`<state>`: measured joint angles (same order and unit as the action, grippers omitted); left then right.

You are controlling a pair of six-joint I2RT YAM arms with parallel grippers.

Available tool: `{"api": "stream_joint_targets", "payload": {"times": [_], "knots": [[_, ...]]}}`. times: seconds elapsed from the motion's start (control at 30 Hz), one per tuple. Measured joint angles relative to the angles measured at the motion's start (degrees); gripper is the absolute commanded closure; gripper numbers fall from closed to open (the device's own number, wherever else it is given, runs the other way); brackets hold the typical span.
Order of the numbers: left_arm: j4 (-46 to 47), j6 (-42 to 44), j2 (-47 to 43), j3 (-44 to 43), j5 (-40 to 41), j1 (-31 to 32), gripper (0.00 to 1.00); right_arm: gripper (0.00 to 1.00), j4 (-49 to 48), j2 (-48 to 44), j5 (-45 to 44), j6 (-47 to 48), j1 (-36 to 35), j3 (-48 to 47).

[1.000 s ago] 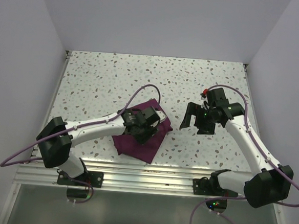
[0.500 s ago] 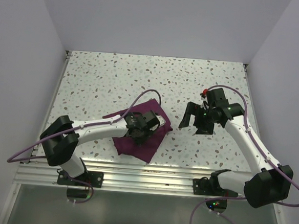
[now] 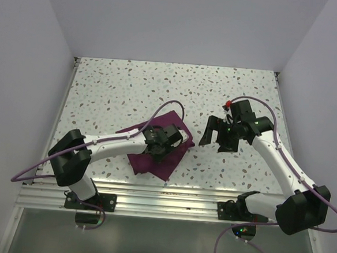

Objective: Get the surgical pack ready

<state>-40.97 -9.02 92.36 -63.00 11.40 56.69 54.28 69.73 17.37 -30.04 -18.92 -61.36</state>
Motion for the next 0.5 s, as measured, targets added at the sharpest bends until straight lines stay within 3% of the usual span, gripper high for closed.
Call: {"api": "stream_joint_targets", "payload": {"times": [0.5], "knots": [[-3.3,0.1,1.9,-5.8,1.5,-0.8,1.00,0.01,-5.7,1.4,4.1,-6.4,-6.4,2.7]]}}
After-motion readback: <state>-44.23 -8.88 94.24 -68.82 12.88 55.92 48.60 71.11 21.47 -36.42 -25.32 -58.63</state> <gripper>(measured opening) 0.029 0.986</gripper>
